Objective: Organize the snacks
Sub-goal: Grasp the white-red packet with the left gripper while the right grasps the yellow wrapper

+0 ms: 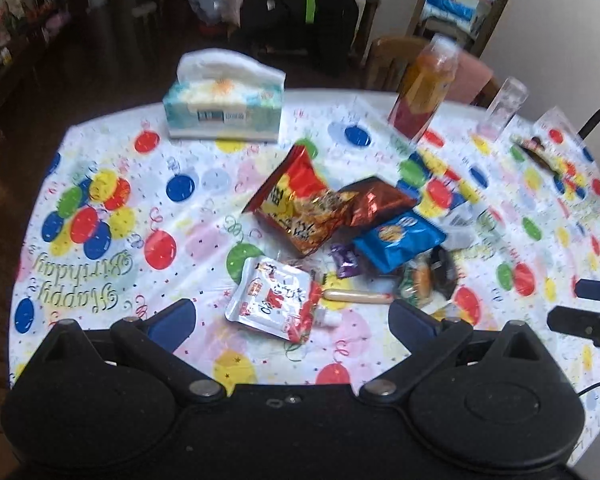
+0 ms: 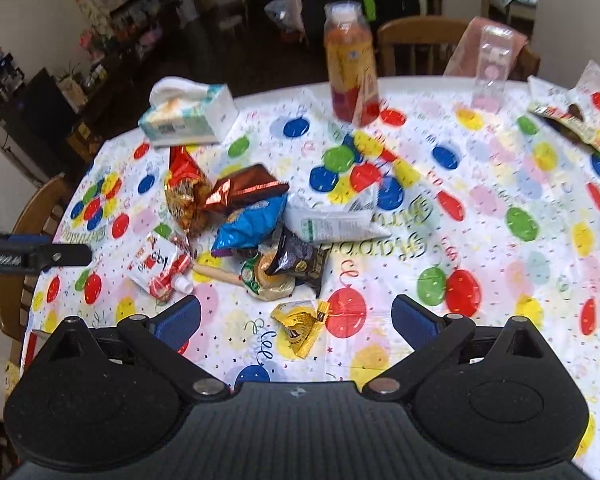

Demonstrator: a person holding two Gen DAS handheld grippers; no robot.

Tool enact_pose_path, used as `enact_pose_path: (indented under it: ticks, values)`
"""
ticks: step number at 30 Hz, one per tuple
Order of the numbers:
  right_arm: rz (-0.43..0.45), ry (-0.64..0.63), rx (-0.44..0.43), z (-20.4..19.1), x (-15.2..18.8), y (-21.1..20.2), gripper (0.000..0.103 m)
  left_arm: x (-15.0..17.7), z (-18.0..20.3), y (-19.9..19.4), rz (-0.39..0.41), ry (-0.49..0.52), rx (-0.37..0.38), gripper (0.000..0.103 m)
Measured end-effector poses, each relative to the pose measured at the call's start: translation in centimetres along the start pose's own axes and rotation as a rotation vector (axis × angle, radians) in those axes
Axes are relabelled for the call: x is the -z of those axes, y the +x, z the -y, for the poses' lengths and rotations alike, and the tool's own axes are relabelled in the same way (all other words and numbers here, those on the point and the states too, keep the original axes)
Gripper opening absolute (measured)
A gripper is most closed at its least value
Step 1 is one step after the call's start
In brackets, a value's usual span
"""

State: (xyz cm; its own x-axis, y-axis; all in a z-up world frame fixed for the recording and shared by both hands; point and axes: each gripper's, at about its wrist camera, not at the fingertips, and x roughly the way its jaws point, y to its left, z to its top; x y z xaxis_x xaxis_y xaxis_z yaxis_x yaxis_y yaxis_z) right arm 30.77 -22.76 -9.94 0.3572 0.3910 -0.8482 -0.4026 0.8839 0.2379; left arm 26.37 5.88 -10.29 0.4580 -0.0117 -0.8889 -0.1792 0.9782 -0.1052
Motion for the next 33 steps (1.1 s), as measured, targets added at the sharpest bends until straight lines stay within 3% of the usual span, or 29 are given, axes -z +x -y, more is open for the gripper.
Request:
enact_pose_path:
  ticks: [6, 10, 14, 20, 29, 33]
  values:
    - [-0.075, -0.028, -0.030, 0.3, -0.2, 3.6, 0.102, -0.8, -0.4, 4.7, -0.085, 0.008, -0.035, 0.102]
    - [-0.116, -0.042, -0.040, 0.6, -0.2, 5.6, 0.097, -1.2, -1.0, 7.2, -0.135, -0.038, -0.035, 0.101]
    - [-0.150, -0.037, -0.043, 1.1, -0.1, 7.4, 0.091, -1.5, -2.6, 9.3, -0.190, -0.193, -0.042, 0.097]
    - [-0.170, -0.071, -0.071, 0.9, -0.2, 8.9, 0.090, -1.9, -4.7, 11.0, -0.223, -0.476, -0.049, 0.097]
    - [-0.203, -0.108, -0.082, 1.1, 0.0, 10.9, 0.082, -1.2, -6.1, 12.4, -0.205, -0.740, -0.118, 0.092]
    - [-0.217, -0.111, -0.099, 1.2, 0.2, 11.7, 0.077, -1.1, -6.2, 12.9, -0.197, -0.777, -0.110, 0.089]
